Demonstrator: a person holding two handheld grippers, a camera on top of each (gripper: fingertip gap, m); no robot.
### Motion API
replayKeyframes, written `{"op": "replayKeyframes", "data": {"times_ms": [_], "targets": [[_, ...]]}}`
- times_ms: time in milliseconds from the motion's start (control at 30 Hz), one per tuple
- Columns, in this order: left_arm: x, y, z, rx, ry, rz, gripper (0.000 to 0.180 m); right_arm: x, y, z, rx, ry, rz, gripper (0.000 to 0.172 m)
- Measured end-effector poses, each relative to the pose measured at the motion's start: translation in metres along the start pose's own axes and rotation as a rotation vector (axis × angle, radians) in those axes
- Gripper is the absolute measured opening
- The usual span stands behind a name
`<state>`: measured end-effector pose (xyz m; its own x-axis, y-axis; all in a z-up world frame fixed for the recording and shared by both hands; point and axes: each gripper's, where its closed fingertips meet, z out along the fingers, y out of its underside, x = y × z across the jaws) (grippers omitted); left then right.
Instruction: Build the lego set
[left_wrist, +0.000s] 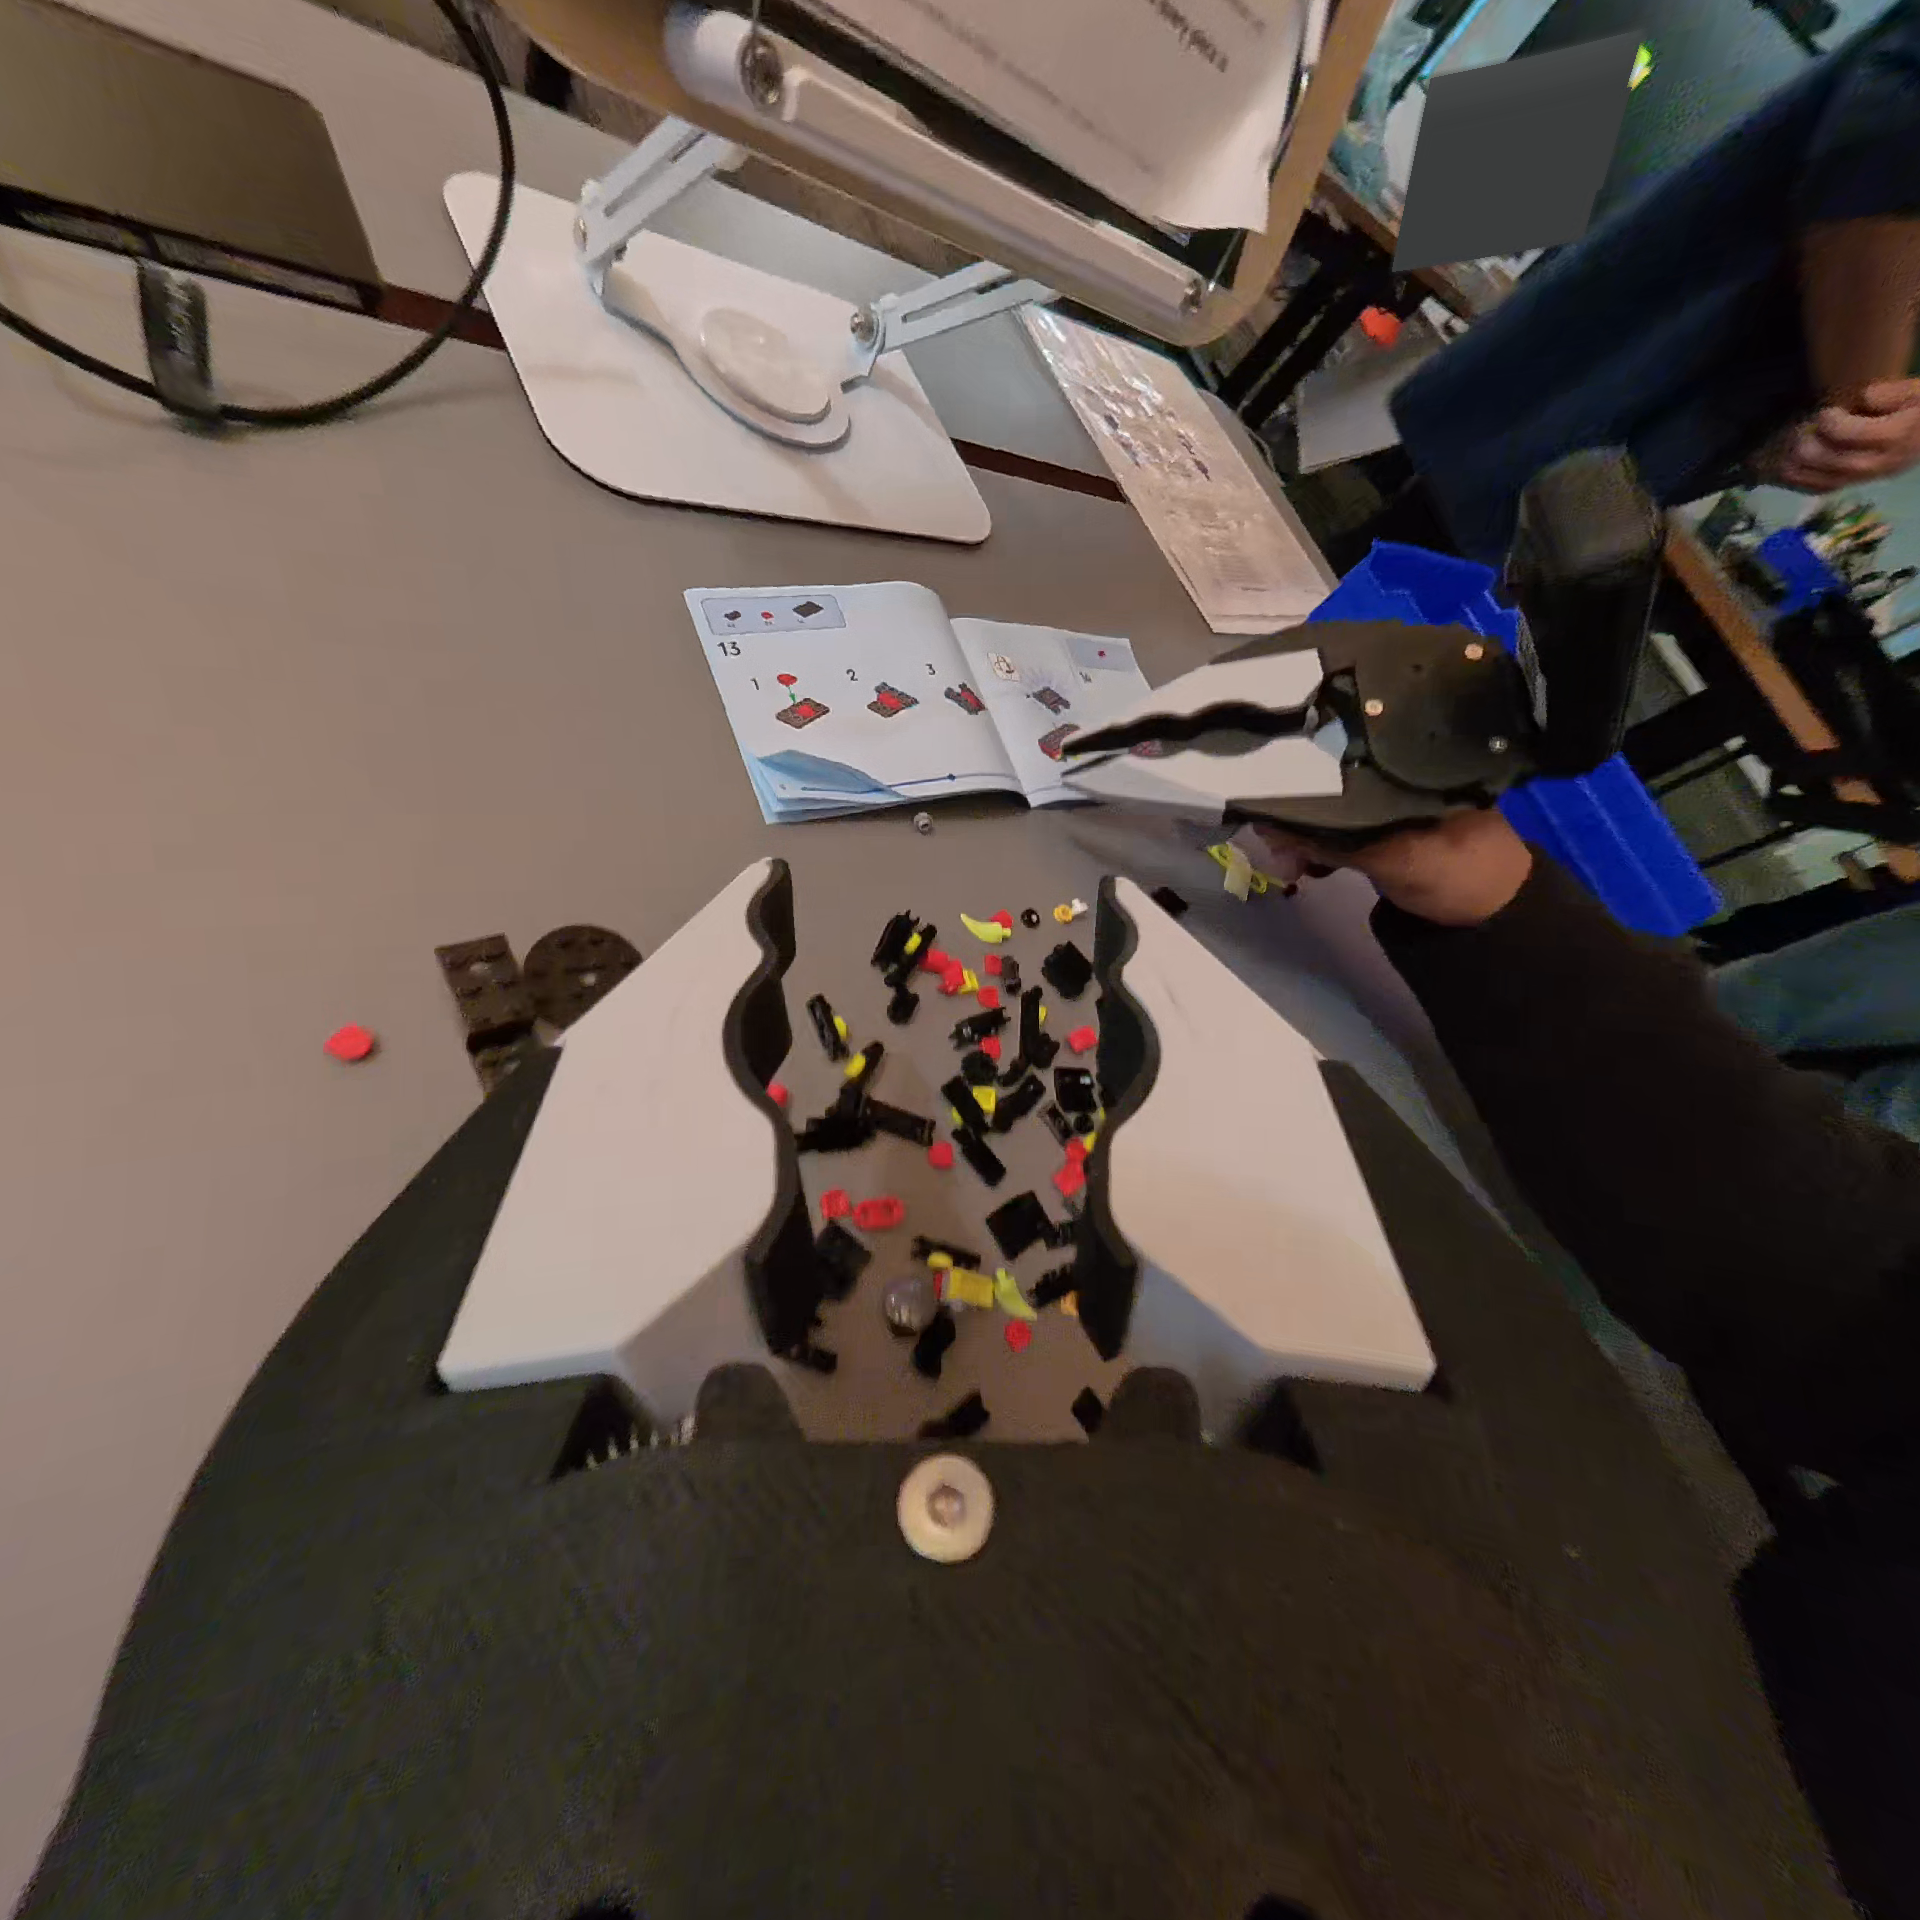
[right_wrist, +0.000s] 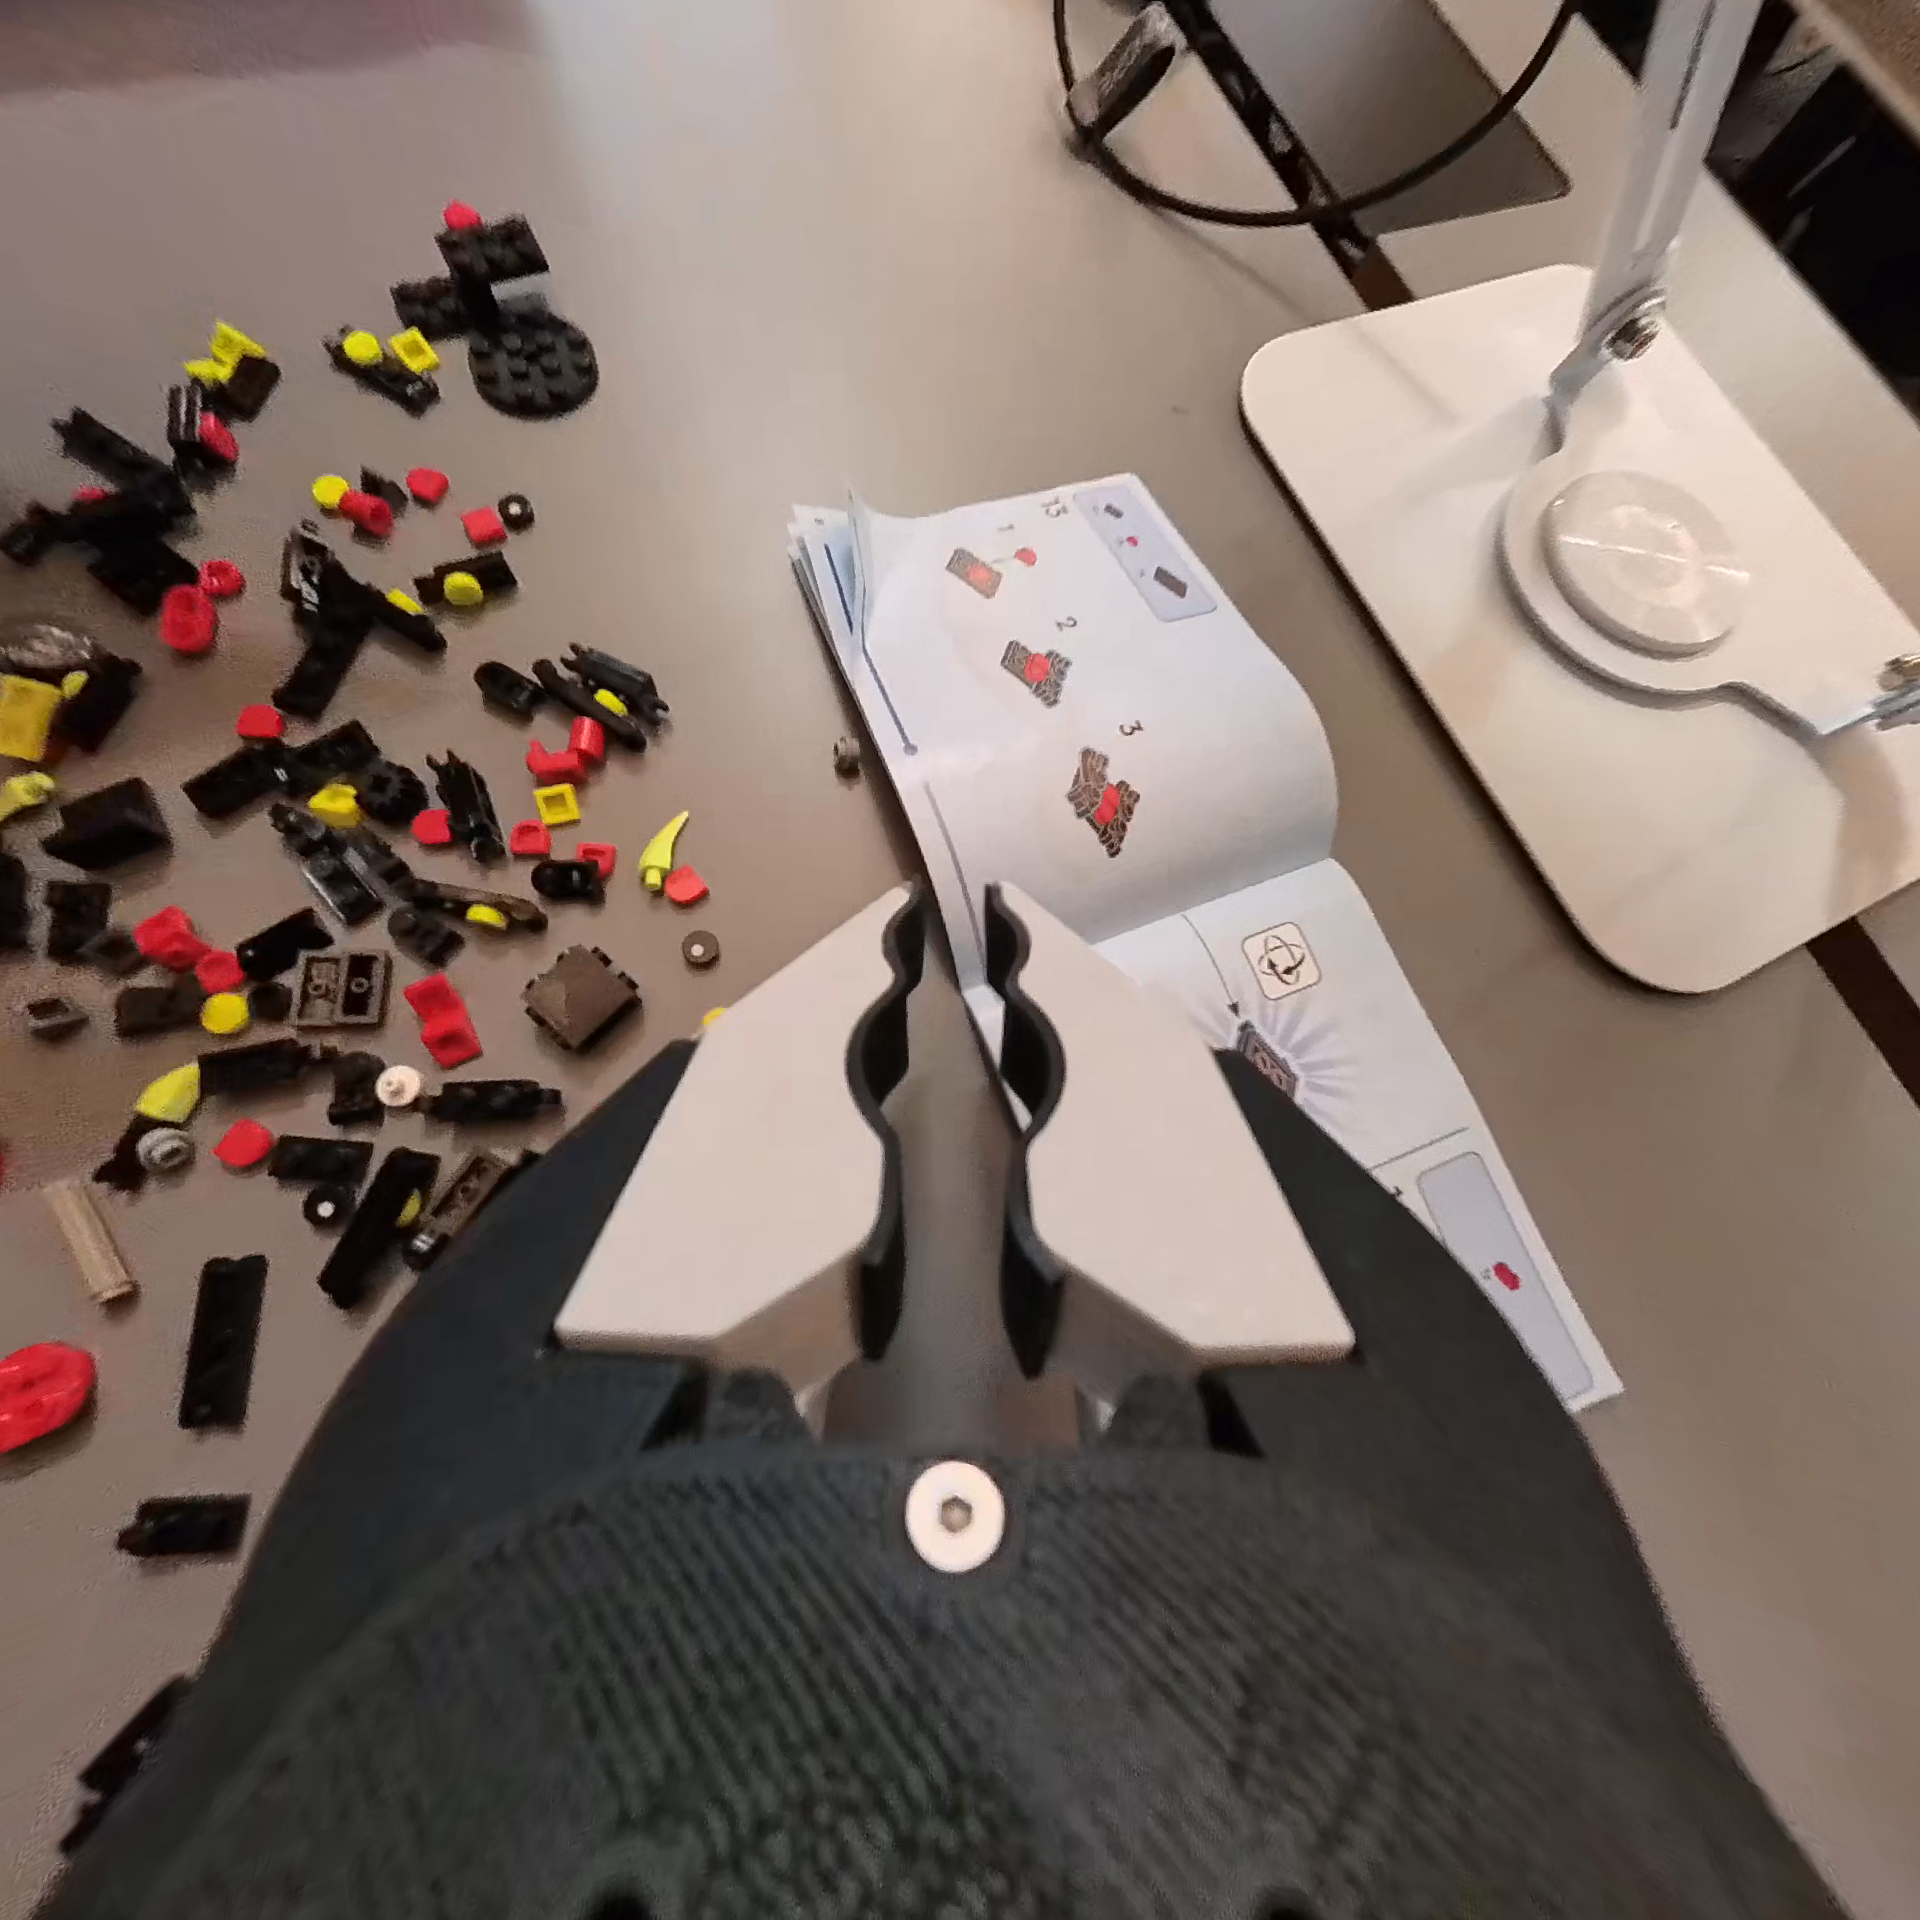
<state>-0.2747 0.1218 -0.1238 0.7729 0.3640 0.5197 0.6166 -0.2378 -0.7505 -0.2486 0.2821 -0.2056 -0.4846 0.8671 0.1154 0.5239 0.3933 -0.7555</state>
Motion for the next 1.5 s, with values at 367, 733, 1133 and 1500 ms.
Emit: {"op": "replayKeyframes", "data": {"times_ms": [367,733,1133,1500], "targets": [[0.048,0.076,-0.034,0.007,0.001,0.033,0.053,-0.078,-0.022,-0.067,0.176,-0.018,0.152,0.000],[0.056,0.125,-0.034,-0.094,0.170,0.096,0.001,-0.111,0.017,-0.109,0.339,0.120,0.241,0.000],[0.044,0.087,-0.010,-0.012,0.108,0.366,0.000,-0.084,-0.031,-0.122,0.575,-0.033,0.393,0.000],[0.064,0.085,-0.028,0.040,0.137,0.375,0.001,-0.120,-0.037,-0.136,0.544,0.050,0.191,0.000]]}}
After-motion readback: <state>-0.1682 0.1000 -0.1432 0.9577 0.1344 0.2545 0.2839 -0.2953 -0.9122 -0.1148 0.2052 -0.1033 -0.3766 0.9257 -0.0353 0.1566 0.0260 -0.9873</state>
